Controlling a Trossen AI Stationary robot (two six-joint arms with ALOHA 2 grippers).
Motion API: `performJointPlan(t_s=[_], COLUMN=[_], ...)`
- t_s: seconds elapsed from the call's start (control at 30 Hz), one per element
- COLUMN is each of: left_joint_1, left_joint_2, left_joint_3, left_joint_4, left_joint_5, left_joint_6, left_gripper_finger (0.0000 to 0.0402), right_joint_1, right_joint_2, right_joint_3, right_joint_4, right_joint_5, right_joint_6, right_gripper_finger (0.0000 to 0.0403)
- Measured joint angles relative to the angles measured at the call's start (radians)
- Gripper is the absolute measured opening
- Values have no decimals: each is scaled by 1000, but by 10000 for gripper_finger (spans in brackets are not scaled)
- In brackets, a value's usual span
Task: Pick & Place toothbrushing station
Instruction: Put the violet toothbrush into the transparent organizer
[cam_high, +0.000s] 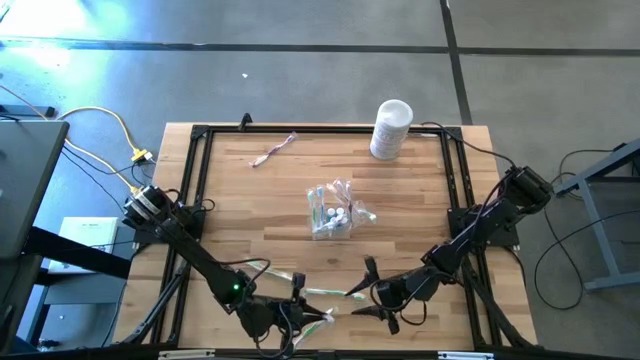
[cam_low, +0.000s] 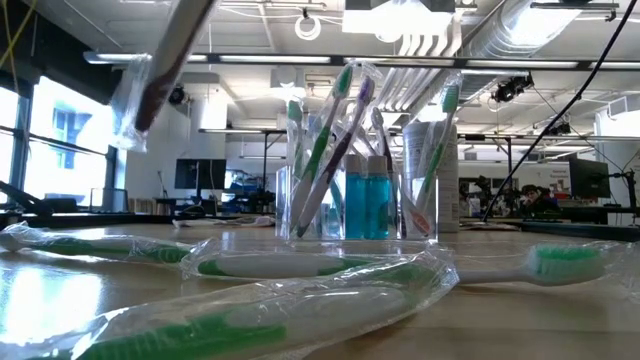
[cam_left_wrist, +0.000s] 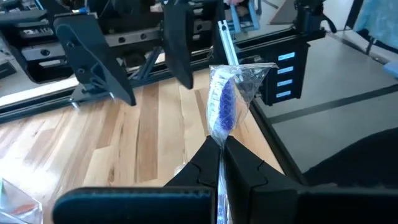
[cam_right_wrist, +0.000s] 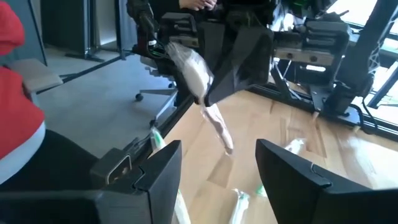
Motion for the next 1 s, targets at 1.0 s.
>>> performJointPlan(t_s=[1.0], left_joint_1=[50], left_joint_2=[52], left_joint_3=[0], left_joint_4=[78], left_joint_5=[29], left_joint_6=[-11], left_gripper_finger=[1], right_joint_1=[-3], right_joint_2=[1], right_joint_3=[0], right_joint_4=[-1], right_joint_5=[3], right_joint_6=[-1], right_gripper_finger=[199])
